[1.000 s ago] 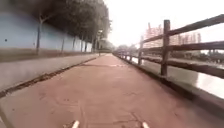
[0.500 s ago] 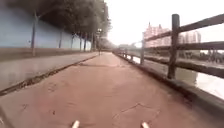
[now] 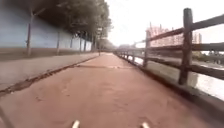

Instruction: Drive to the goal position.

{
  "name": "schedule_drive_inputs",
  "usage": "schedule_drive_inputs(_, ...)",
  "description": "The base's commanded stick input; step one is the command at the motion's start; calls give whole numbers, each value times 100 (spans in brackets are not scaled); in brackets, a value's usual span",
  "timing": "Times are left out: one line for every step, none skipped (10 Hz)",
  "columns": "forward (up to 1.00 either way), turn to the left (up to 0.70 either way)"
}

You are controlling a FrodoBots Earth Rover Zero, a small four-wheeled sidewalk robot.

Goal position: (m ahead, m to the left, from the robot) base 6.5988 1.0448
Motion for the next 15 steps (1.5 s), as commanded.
schedule_drive_inputs(70, 0)
schedule_drive_inputs(70, 0)
schedule_drive_inputs(70, 0)
schedule_drive_inputs(70, 0)
schedule_drive_inputs(70, 0)
schedule_drive_inputs(70, 0)
schedule_drive_inputs(70, 0)
schedule_drive_inputs(70, 0)
schedule_drive_inputs(70, 0)
schedule_drive_inputs(70, 0)
schedule_drive_inputs(70, 0)
schedule_drive_inputs(70, 0)
schedule_drive_inputs(70, 0)
schedule_drive_inputs(70, 0)
schedule_drive_inputs(70, 0)
